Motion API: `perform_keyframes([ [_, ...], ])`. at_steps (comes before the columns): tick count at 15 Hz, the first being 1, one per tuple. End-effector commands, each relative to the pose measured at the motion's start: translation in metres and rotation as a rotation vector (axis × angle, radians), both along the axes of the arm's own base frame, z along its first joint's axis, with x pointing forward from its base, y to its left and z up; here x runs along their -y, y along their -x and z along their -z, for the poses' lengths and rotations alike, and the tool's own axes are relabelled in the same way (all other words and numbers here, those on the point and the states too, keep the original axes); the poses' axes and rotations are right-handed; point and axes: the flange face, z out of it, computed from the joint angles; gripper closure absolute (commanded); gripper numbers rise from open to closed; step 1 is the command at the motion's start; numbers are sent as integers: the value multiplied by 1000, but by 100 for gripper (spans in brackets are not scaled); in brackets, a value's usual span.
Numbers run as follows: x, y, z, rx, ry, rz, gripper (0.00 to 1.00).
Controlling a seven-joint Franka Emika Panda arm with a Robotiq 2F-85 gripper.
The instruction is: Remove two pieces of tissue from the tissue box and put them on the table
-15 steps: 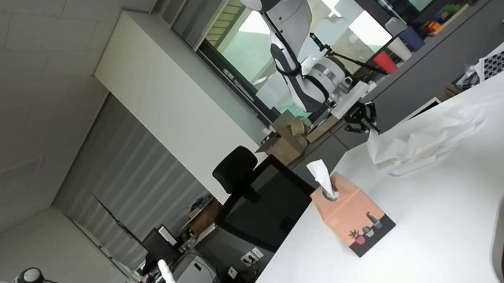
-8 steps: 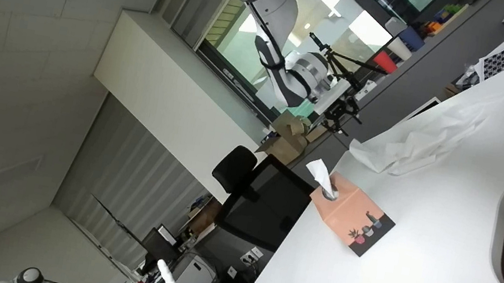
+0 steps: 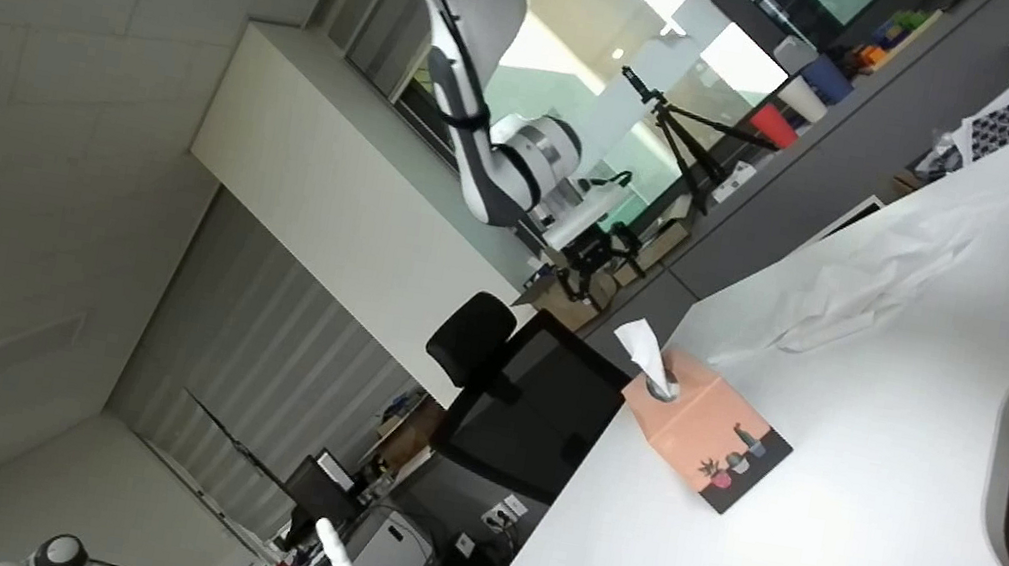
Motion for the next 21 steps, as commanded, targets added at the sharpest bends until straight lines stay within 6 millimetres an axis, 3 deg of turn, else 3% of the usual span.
perform_keyframes([
  [1,-55,23,-11,-67,-48,-50,0],
  [4,-88,35,-5,-128,-99,-82,0],
  [8,-100,52,11,-244,-108,-61,0],
  [14,-87,62,23,-311,-70,-32,0],
  [21,-61,61,19,-284,-26,-32,0],
])
